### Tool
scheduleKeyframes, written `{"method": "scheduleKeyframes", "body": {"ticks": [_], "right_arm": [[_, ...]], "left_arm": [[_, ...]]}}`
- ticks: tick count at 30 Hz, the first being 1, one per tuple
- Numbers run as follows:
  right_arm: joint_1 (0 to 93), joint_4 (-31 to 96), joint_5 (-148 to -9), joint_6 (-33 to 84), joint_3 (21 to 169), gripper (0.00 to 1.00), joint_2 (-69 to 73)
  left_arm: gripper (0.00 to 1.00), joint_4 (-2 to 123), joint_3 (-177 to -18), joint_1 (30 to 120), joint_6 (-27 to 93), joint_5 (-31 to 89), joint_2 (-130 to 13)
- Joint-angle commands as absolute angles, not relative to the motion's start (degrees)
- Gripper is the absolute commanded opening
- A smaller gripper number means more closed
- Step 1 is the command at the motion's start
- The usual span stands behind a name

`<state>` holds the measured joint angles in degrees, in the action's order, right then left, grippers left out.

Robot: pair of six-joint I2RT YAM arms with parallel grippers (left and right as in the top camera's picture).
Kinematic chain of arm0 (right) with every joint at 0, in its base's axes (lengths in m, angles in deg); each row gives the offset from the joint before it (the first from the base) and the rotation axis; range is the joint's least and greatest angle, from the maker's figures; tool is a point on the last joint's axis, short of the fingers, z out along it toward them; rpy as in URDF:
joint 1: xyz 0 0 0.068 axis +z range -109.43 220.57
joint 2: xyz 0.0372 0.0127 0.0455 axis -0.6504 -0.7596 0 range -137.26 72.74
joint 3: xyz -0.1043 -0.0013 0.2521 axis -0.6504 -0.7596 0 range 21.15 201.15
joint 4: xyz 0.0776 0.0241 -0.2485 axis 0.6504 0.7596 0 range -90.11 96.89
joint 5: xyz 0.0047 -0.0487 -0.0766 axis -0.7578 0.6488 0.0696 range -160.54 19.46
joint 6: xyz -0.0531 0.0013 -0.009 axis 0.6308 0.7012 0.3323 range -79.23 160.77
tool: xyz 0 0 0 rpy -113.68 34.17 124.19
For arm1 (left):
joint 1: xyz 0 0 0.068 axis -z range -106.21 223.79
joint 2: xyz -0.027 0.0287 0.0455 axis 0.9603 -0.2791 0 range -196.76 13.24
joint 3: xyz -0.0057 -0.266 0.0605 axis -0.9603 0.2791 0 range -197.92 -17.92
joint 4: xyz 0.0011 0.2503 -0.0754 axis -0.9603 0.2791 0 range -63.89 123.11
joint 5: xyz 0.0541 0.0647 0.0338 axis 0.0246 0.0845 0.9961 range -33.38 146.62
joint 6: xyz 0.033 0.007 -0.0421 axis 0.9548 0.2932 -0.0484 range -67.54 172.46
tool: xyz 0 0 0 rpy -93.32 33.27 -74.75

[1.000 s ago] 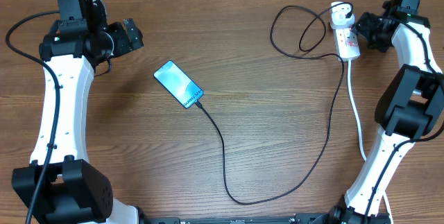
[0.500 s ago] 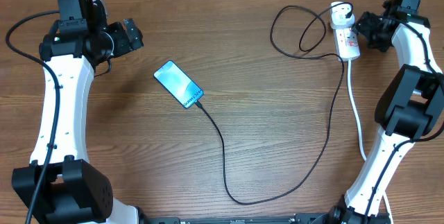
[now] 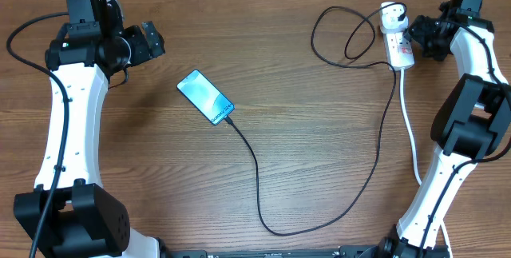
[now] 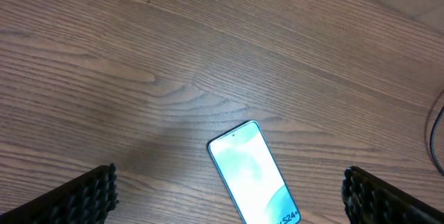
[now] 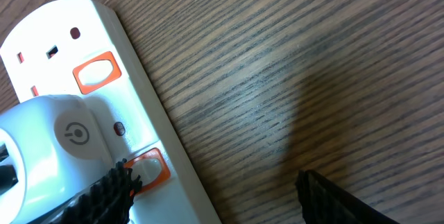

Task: Plug charger to phone and switch on socket

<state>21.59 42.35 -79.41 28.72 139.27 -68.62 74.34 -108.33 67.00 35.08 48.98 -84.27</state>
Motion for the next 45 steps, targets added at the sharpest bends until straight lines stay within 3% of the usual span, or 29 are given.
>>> {"method": "scheduleKeyframes", "body": {"ticks": [1,26,30,45], "right_arm": [[22.0,42.1,-79.2,28.6,140.4,0.75,-71.3],[22.1,45.5,-79.1,28.8,140.5,0.77,-72.9],[21.4,45.6,-79.1,28.7,141.6,0.81,-71.2],[19.0,44.6,-79.2,28.7,142.4,0.81,-65.4]], "left_arm": [[0.99,74.3,-108.5,66.7,35.8,49.6,-84.6],[1.00,74.3,-108.5,66.7,35.8,49.6,-84.6],[0.99,74.3,-108.5,66.7,35.8,49.6,-84.6],[1.00,74.3,-108.5,66.7,35.8,49.6,-84.6]]}}
